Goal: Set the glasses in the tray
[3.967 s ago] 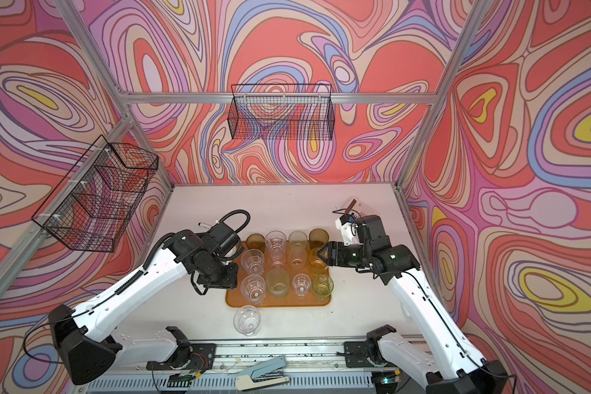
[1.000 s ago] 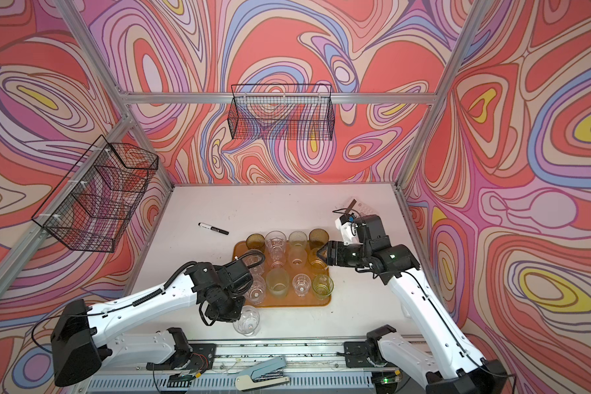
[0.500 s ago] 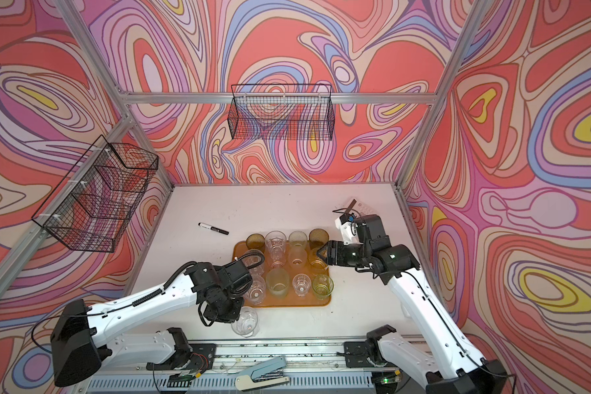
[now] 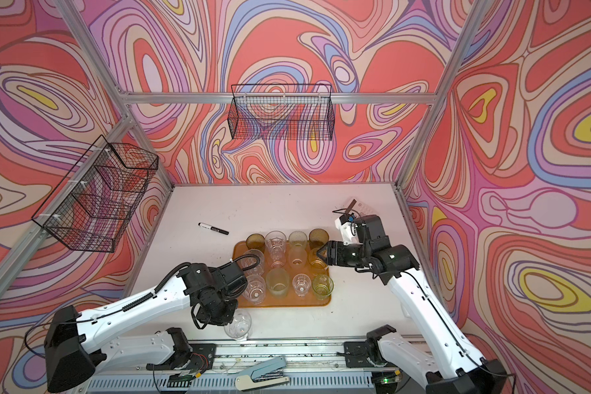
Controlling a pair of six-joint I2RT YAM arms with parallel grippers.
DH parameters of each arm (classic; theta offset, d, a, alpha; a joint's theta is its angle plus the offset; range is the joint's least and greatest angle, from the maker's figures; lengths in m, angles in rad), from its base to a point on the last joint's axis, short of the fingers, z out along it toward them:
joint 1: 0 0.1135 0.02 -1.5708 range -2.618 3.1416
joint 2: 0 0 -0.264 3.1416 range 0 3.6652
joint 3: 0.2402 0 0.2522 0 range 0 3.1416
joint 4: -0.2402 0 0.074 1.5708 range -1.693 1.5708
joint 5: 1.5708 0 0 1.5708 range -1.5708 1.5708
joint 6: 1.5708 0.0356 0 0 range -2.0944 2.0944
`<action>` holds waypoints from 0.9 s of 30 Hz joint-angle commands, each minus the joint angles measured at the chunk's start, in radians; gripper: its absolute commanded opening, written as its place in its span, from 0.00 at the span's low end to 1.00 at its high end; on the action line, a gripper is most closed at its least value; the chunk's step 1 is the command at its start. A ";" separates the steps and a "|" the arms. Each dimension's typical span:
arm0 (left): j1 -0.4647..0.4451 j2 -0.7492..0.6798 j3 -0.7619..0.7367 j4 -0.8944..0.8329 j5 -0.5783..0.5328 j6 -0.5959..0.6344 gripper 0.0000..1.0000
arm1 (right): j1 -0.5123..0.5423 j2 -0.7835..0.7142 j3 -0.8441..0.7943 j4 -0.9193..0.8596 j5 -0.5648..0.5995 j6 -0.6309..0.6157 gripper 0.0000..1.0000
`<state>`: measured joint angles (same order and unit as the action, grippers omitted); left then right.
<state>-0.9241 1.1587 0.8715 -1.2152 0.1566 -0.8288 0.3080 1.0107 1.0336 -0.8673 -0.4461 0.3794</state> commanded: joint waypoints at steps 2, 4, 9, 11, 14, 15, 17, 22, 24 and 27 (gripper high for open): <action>-0.006 -0.039 0.032 -0.091 -0.040 -0.023 0.00 | -0.001 -0.004 -0.014 0.014 -0.003 -0.001 0.71; -0.004 -0.051 0.037 -0.113 -0.052 -0.028 0.00 | -0.001 -0.002 -0.015 0.016 -0.003 -0.002 0.71; 0.012 -0.072 0.033 -0.138 -0.053 -0.022 0.00 | -0.001 -0.001 -0.012 0.016 -0.006 -0.004 0.71; 0.019 -0.081 0.034 -0.147 -0.052 -0.017 0.00 | -0.001 -0.001 -0.012 0.014 -0.006 -0.004 0.71; 0.052 -0.096 0.043 -0.170 -0.049 -0.001 0.00 | -0.001 -0.003 -0.011 0.014 -0.005 -0.004 0.71; 0.072 -0.102 0.042 -0.178 -0.039 0.007 0.00 | -0.001 -0.004 -0.012 0.014 -0.006 -0.003 0.71; 0.104 -0.113 0.043 -0.188 -0.025 0.022 0.00 | -0.001 -0.003 -0.009 0.013 -0.006 -0.003 0.71; 0.163 -0.131 0.058 -0.215 -0.024 0.053 0.00 | -0.001 0.000 -0.003 0.010 -0.005 -0.006 0.71; 0.183 -0.126 0.071 -0.229 -0.030 0.072 0.00 | -0.001 0.003 -0.001 0.011 -0.006 -0.007 0.71; 0.214 -0.117 0.090 -0.243 -0.038 0.102 0.00 | -0.001 0.006 0.005 0.011 -0.006 -0.007 0.71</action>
<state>-0.7315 1.0397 0.9234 -1.3922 0.1303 -0.7662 0.3080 1.0111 1.0325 -0.8673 -0.4465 0.3790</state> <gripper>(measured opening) 0.075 0.712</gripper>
